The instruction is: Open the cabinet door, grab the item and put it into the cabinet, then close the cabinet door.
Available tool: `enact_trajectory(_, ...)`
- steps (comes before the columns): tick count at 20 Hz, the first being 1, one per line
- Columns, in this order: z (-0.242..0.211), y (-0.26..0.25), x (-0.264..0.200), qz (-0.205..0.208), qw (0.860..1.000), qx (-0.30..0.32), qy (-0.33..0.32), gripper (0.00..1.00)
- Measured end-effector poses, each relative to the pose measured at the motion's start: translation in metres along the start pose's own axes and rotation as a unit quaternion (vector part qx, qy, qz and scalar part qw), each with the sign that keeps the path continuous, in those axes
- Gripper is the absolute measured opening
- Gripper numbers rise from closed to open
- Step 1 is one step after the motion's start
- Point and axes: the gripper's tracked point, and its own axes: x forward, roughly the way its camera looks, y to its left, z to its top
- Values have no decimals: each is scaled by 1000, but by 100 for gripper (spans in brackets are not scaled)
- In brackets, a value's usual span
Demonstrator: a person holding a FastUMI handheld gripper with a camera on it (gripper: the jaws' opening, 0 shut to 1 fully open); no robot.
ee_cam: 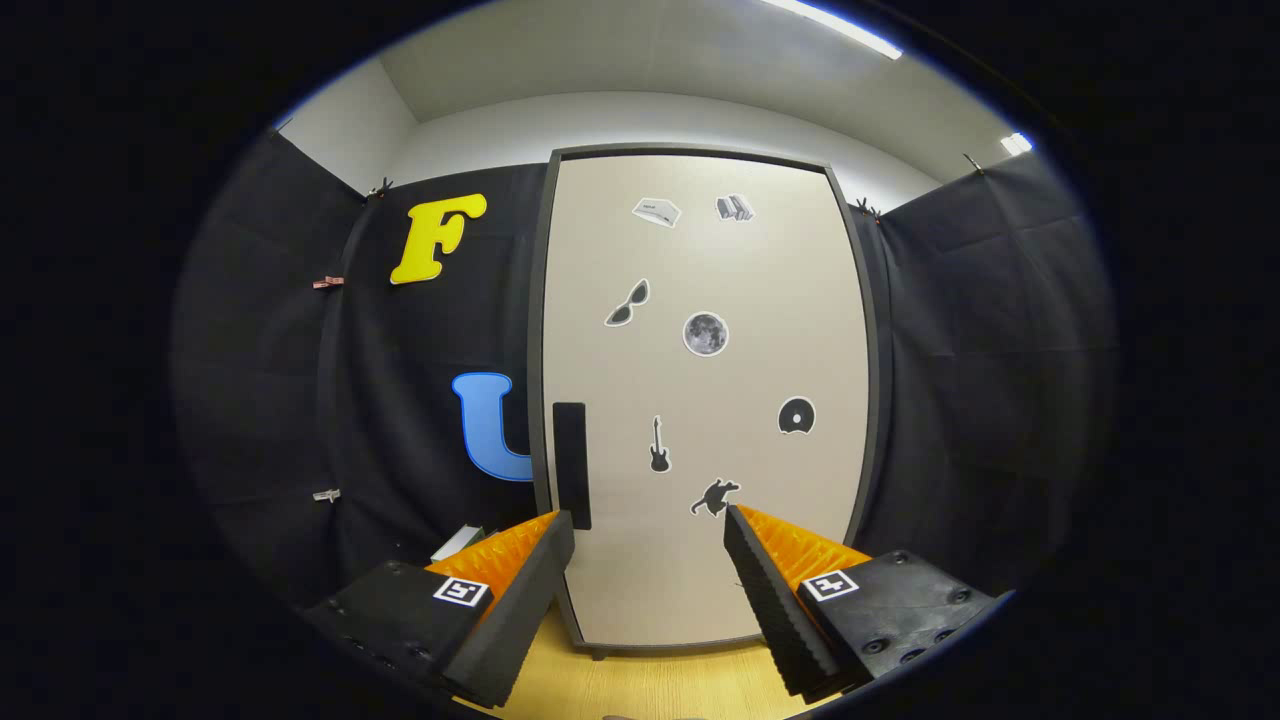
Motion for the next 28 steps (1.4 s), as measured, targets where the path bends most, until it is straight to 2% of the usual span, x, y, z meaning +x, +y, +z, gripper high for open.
enact_trajectory(10, -15, 55, 71, 45, 999, 18, 2, 97)
enact_trajectory(16, -22, 60, 113, 31, 999, 14, -7, 97)
enact_trajectory(23, -38, 59, 141, 6, 1000, 3, -4, 97)
enact_trajectory(26, -41, 61, 147, 3, 1000, 2, -3, 81)
enact_trajectory(28, -42, 66, 148, 5, 1000, -7, -7, 52)
